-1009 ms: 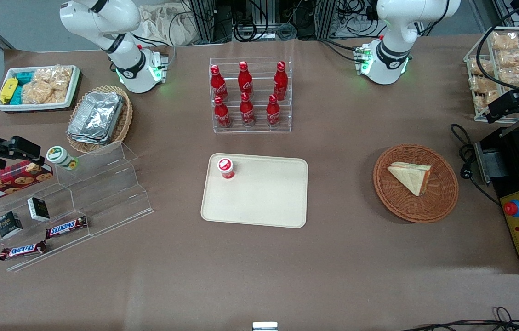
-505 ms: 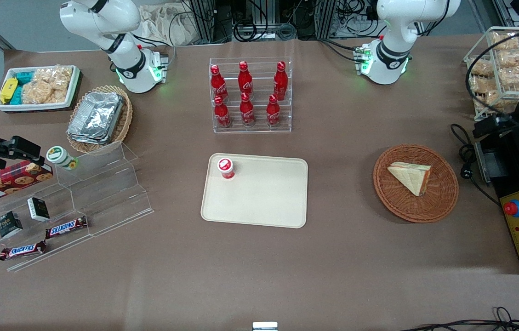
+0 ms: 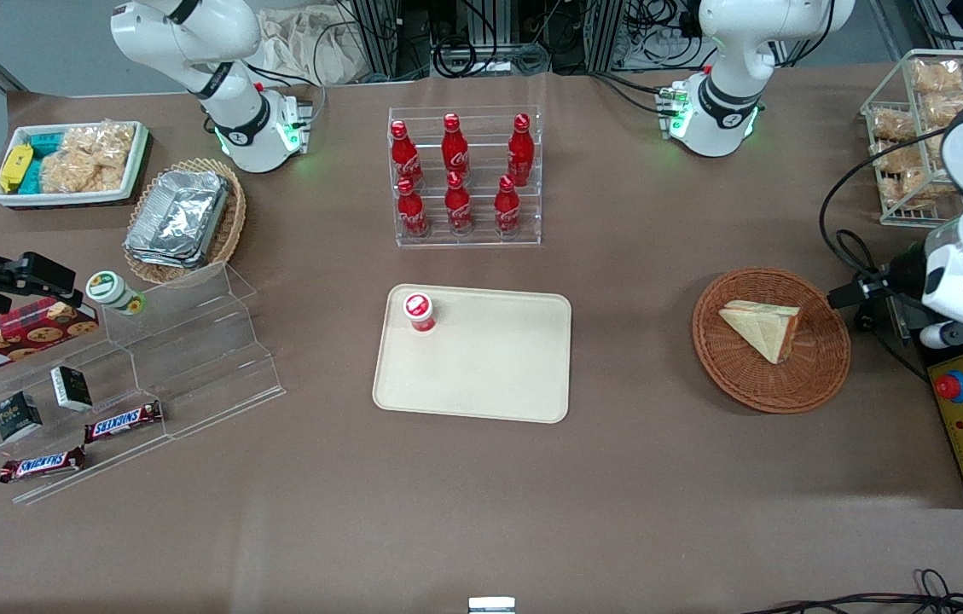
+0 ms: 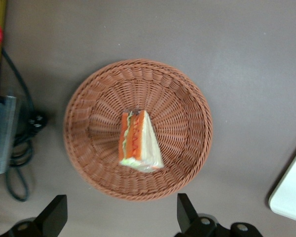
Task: Place sandwich from basket to tray
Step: 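Move the left gripper over the wrapped sandwich in the wicker basket, then lower the left gripper and close it on the wrapped sandwich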
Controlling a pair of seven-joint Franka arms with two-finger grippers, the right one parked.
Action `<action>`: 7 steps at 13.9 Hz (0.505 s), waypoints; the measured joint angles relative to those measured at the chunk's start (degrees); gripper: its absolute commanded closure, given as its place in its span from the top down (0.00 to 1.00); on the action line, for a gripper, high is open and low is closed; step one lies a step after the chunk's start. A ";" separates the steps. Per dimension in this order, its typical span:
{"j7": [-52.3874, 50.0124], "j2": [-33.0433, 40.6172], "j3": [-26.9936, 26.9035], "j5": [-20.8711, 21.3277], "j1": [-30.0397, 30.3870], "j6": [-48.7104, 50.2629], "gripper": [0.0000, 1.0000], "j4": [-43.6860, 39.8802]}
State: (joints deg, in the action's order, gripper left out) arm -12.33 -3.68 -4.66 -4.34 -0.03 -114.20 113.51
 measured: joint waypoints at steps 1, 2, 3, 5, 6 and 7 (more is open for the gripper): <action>-1.04 -0.99 0.00 -0.35 0.00 -2.49 1.00 1.54; -1.93 -2.10 0.00 -0.41 0.00 -4.79 1.00 3.03; -2.55 -3.31 0.00 -0.46 0.00 -7.01 1.00 4.36; -3.56 -5.86 0.00 -0.50 0.00 -12.20 1.00 6.96; -3.79 -7.04 0.00 -0.51 0.00 -14.76 1.00 8.27; -3.87 -8.04 0.00 -0.52 0.00 -16.66 1.00 9.34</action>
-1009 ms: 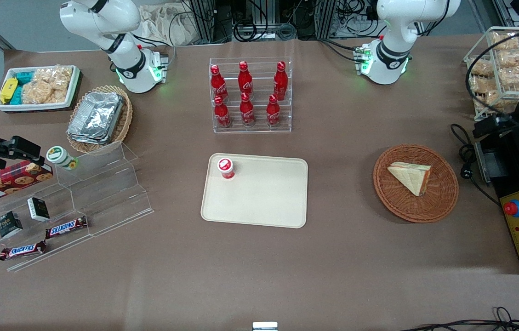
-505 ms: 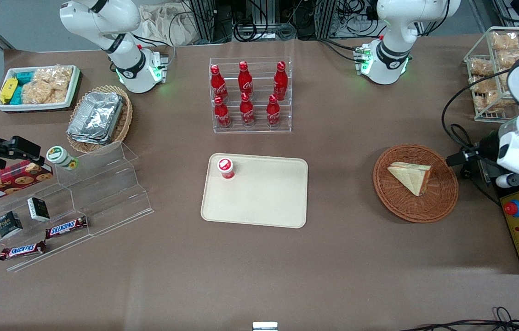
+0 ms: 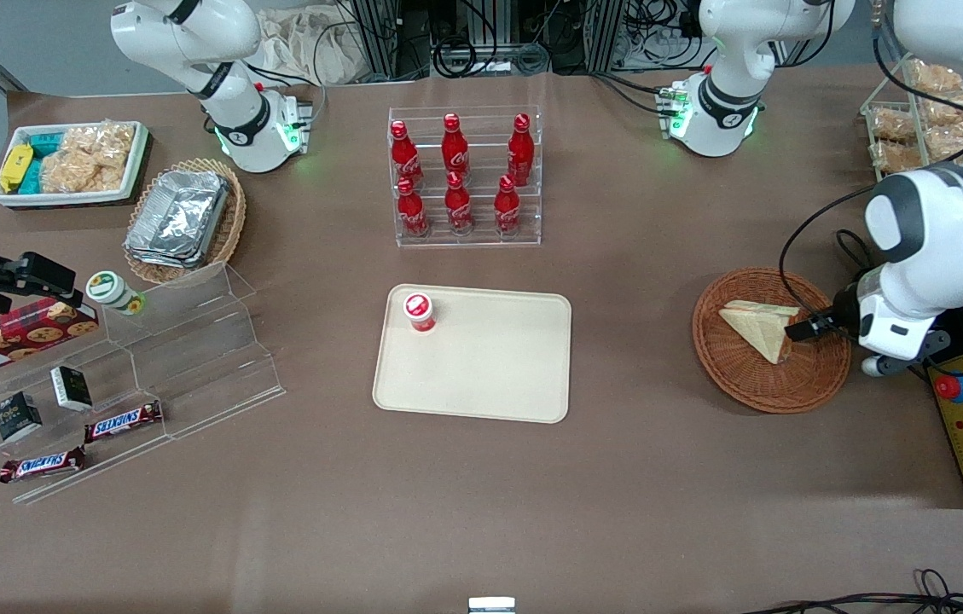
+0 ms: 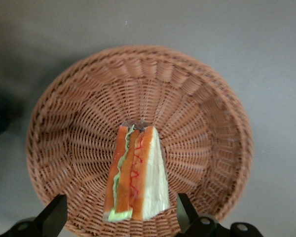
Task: Place sandwich from basket to tray
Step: 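Lower the left gripper and close it on the wrapped sandwich, then lift the sandwich out of the basket with the left gripper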
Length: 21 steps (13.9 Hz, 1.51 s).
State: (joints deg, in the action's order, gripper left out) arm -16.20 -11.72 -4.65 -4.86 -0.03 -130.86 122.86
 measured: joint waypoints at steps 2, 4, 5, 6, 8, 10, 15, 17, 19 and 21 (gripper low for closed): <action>-0.09 -1.72 0.02 -0.04 0.00 -2.48 1.00 1.32; -0.59 -3.15 0.02 -0.18 0.00 -4.37 1.00 1.84; -1.03 -3.84 0.03 -0.52 -0.01 -5.50 1.00 2.09; -1.34 -4.56 0.09 -1.24 -0.05 -6.56 1.00 2.31; -1.88 -6.01 0.23 -2.96 -0.25 -7.96 0.97 2.47; -2.18 -6.74 0.35 -3.54 -0.37 -8.49 0.72 2.48; -3.30 -6.79 0.37 -3.69 -0.38 -8.77 0.27 2.47; -3.94 -6.75 0.38 -3.73 -0.38 -8.79 0.25 2.32; -4.17 -6.13 0.43 -3.74 -0.40 -8.50 0.25 1.09; -4.17 -3.87 0.80 -3.71 -0.45 -5.55 0.25 -1.47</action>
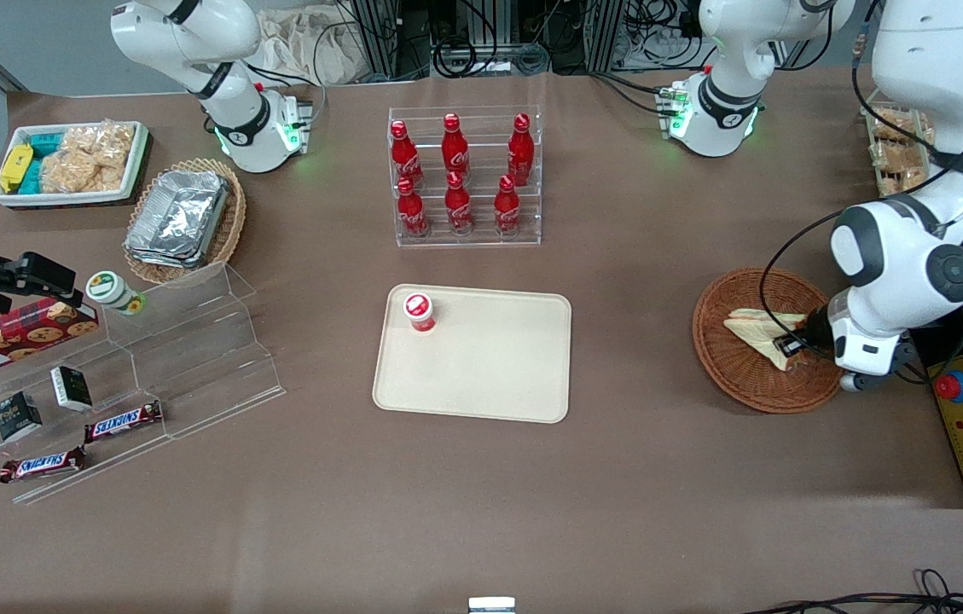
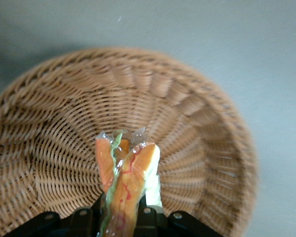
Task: Place sandwich from basket to tray
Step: 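Lift the sandwich out of the basket with the left gripper, then carry the sandwich toward the cream tray and lower it onto it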
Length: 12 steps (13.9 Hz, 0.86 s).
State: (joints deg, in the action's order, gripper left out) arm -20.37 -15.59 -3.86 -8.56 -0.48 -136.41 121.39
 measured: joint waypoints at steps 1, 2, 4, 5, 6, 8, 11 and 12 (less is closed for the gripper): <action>0.00 1.73 0.33 0.06 -0.05 2.19 0.25 -1.43; 0.02 3.68 0.76 0.13 -0.10 4.88 0.25 -3.03; 0.02 7.56 1.87 0.67 -0.29 12.78 0.25 -7.38; 0.02 9.17 2.46 1.25 -0.45 17.98 0.25 -10.32; 0.01 10.48 3.27 1.91 -0.63 23.95 0.25 -13.92; -0.50 11.93 5.57 3.40 -0.80 36.14 0.25 -22.01; -5.84 12.19 11.63 5.60 -0.90 46.59 0.25 -31.65; -9.20 12.08 14.86 6.18 -0.94 47.33 0.25 -33.40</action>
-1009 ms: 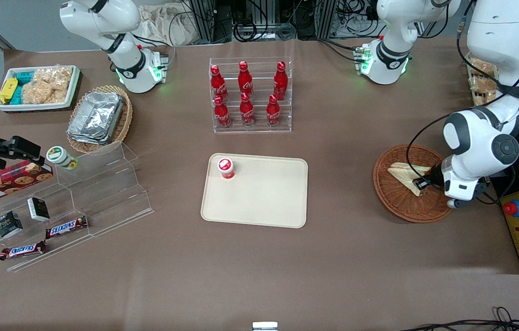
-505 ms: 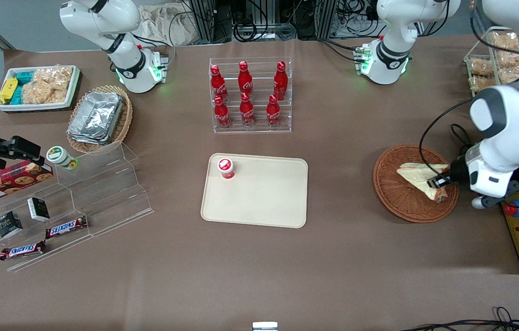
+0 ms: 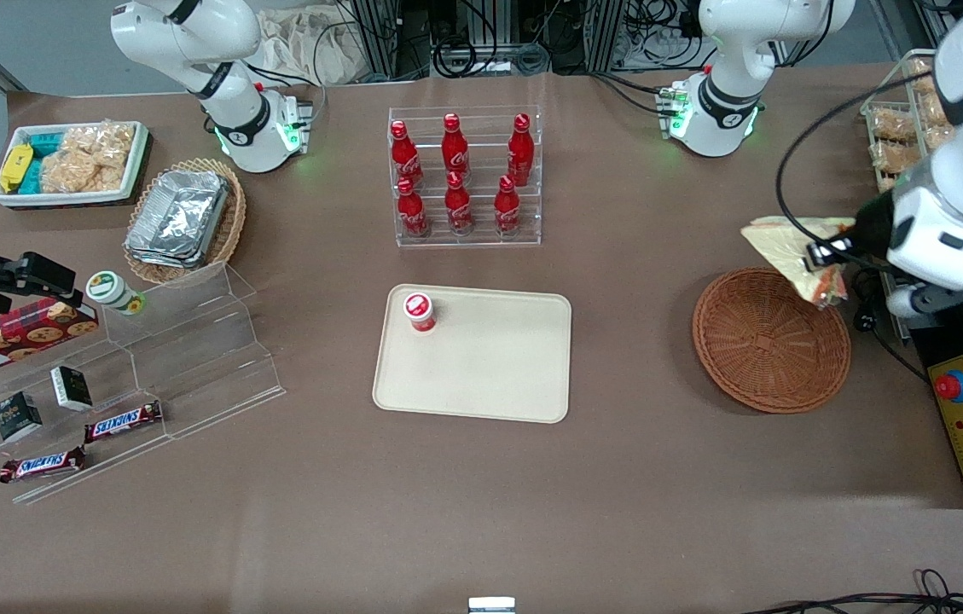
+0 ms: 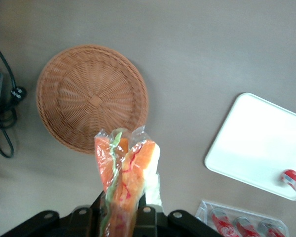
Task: Place sandwich from basket to tray
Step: 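Carry the sandwich toward the cream tray and lower it onto it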
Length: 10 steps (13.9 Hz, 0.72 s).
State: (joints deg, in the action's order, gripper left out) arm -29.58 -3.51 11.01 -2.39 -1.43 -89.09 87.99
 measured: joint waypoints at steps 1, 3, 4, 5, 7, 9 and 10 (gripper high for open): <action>-3.50 -0.20 3.42 0.50 -0.13 0.15 0.25 -1.14; -8.80 -1.10 9.60 1.07 -0.52 0.17 0.25 -2.22; -10.65 -1.85 12.09 1.16 -0.70 0.17 0.25 -2.35; -11.83 -3.03 14.07 1.27 -0.84 0.15 0.25 -2.40; -12.46 -6.99 16.12 2.54 -1.79 -0.46 0.25 -2.62; -13.10 -12.64 16.27 3.75 -3.80 -3.28 0.25 -3.16; -13.59 -15.89 16.27 4.63 -4.75 -5.70 0.25 -3.37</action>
State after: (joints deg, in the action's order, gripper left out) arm -43.17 -19.40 27.28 2.24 -6.18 -94.79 84.62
